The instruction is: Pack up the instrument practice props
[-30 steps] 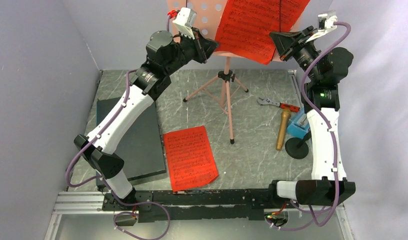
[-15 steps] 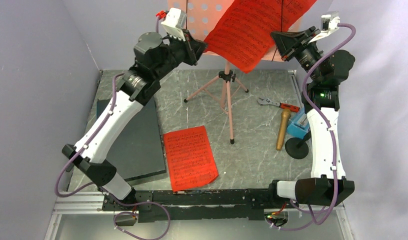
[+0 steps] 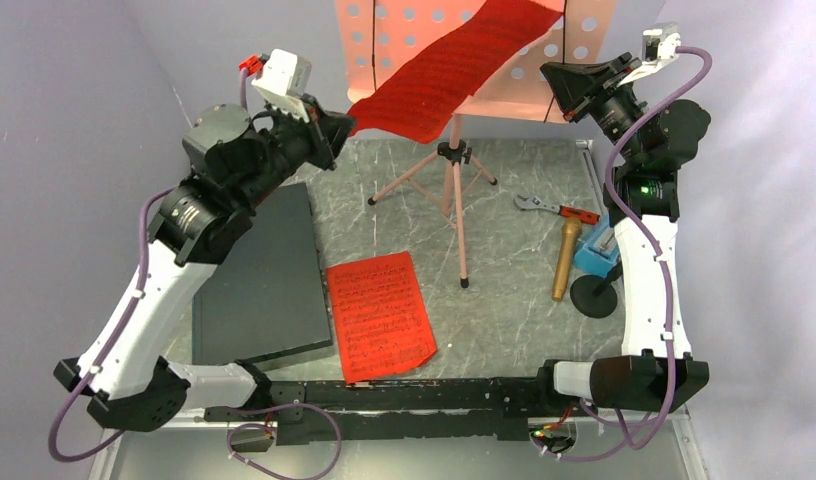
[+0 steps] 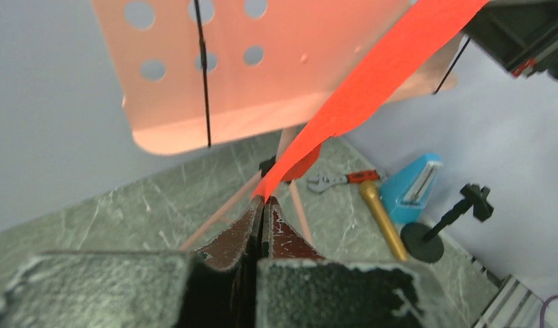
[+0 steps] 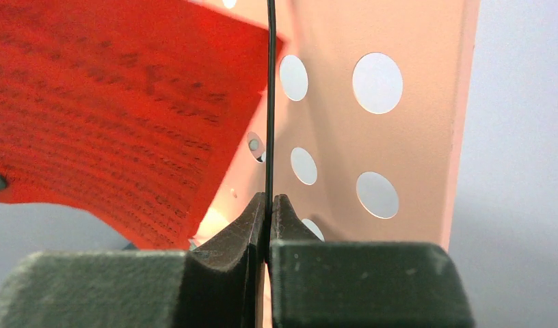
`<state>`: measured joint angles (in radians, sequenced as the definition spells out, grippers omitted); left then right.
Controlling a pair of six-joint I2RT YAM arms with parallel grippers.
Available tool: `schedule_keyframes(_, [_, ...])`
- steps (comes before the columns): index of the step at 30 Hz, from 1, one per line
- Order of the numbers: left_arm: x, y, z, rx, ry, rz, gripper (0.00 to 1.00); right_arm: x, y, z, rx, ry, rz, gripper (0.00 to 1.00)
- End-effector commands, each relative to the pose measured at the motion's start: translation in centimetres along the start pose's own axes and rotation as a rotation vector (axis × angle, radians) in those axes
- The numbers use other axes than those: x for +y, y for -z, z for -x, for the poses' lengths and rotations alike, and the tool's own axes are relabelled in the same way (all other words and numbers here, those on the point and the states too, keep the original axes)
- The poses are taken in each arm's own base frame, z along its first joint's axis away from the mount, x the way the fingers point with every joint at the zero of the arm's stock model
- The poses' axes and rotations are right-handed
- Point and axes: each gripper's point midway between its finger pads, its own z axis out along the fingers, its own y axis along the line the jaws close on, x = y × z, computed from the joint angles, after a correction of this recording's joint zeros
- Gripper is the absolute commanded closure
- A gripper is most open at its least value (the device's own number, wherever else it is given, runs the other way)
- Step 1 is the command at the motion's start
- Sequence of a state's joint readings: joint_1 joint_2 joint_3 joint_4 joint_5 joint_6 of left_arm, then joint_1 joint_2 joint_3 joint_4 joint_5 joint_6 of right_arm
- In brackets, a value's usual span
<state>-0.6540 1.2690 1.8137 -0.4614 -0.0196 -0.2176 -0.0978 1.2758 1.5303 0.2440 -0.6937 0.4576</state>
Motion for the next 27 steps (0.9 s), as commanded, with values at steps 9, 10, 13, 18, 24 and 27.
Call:
schedule_keyframes(9, [2.7,9.1,-4.8,0.251,0.024,0.153,0.97,1.3,0.6,3.6,-0.096,0.091,0.006,0.88])
schedule_keyframes(10, [2.8,9.9,-5.0,0.259,0.04,0.163,0.97,1.3,0.6,3.6,-0.097,0.088,0.006,0.84])
schedule_keyframes(13, [2.7,12.0,-5.7,0.29,0.084,0.173,0.97,1.4,0.8,3.6,-0.096,0.085,0.006,0.77])
schedule_keyframes(18, [2.9,13.8,-7.2,0.374,0.108,0.2,0.97,1.9,1.1,4.0,-0.094,0.091,0.003,0.59])
schedule_keyframes(24, [2.5,13.8,-9.4,0.485,0.121,0.19,0.97,2.5,2.3,4.2,-0.08,0.13,-0.022,0.38])
schedule_keyframes(27, [2.2,13.4,-10.3,0.53,0.126,0.176,0.97,3.1,3.4,4.4,-0.075,0.17,-0.046,0.27])
